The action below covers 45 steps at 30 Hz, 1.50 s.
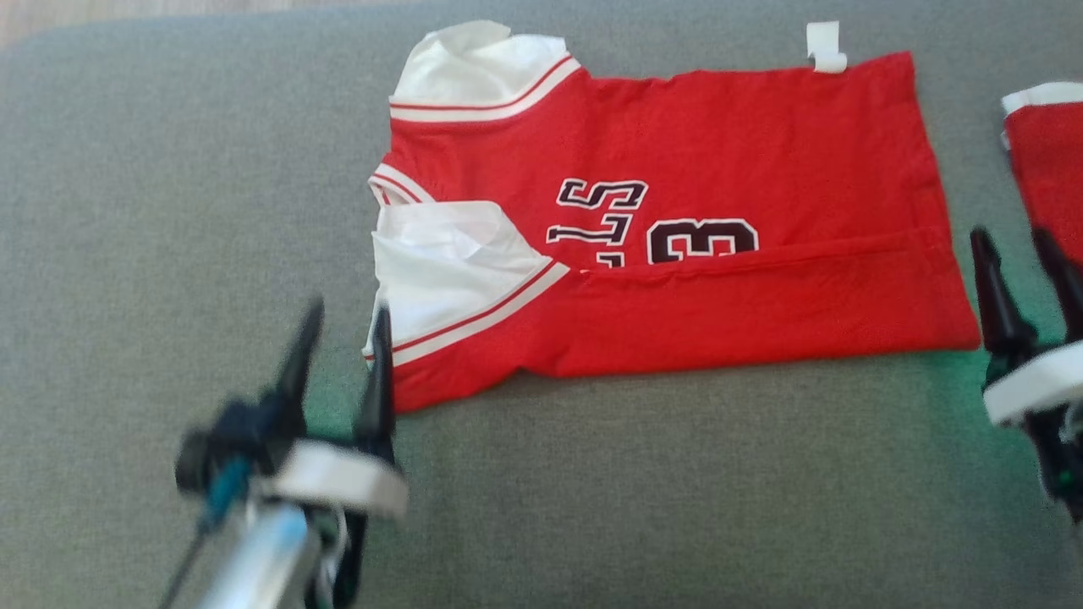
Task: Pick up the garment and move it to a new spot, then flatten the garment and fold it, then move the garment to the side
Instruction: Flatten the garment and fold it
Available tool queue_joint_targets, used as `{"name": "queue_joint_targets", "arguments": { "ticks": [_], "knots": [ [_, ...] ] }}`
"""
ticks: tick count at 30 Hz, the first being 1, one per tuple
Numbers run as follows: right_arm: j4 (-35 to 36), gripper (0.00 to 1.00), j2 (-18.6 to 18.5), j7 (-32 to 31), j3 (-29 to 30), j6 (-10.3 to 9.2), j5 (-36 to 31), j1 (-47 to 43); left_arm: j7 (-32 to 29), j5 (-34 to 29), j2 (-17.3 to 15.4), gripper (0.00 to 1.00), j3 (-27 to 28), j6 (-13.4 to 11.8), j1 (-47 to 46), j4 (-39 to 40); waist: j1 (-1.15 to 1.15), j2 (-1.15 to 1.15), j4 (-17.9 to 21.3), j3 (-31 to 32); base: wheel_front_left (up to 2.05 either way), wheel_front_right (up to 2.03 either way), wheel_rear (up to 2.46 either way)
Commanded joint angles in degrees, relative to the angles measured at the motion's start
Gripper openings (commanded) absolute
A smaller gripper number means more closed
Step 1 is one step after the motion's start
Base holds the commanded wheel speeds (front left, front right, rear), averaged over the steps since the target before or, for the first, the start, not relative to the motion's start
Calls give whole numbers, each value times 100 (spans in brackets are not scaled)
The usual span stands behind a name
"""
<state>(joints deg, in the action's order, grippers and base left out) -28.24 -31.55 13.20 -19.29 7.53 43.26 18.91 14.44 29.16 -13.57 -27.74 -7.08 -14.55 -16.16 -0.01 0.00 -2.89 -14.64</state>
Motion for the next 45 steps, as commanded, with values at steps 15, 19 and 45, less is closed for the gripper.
{"name": "queue_joint_targets", "arguments": {
  "ticks": [15, 19, 45],
  "knots": [
    [325, 100, 129, 65, 269, -4, -189, -574, -269, 131, 97, 100, 0, -336, 811, -96, 1, 0, 108, 203, 0, 0, 0],
    [375, 100, 145, 37, 312, -4, -228, -559, -326, 121, 136, 100, -59, -306, 665, -274, 1, 0, 144, 102, 0, 0, 0],
    [68, 100, 364, -795, 618, -4, -331, -787, -119, 161, 238, 0, -149, -62, 264, -613, 1, 0, 6, -29, 0, 0, 0]
  ]
}}
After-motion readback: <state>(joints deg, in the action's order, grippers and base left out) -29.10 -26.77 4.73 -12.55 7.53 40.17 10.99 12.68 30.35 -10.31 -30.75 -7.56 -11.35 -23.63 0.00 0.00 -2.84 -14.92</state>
